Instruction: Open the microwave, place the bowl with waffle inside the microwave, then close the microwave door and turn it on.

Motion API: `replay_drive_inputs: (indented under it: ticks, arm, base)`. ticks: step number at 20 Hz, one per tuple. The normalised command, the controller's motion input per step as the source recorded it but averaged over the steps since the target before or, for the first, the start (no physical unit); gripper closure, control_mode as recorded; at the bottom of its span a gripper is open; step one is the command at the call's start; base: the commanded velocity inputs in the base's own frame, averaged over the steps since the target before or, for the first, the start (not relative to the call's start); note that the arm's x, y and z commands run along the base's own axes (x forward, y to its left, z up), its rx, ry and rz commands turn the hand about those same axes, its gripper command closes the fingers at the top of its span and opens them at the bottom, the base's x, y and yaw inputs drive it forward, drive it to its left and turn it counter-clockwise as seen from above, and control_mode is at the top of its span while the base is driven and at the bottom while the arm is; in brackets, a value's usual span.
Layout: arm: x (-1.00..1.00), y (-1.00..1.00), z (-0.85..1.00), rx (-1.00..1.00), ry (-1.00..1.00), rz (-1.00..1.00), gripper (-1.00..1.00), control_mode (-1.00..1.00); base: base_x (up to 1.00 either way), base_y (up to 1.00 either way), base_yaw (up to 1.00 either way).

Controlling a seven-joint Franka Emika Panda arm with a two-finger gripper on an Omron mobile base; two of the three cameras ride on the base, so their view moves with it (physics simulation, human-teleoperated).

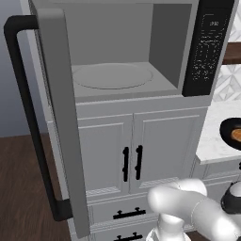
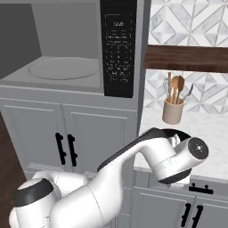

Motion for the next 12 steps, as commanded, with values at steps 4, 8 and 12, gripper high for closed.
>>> replay_drive_inputs:
  ticks: [4,8,12]
  arm:
    - [-0.21,0.27,0.68,0.00,0.00,-0.03,1.00,-1.00]
    - [-0.32,0.06,0.46,0.00,-0.06,0.00,1.00,-1.00]
    - [-0.28,0.09,0.41,0.00,-0.06,0.00,1.00,-1.00]
  base:
    - [0.00,0.00,0.00]
    - [0.00,0.00,0.00]
    - [0.00,0.00,0.00]
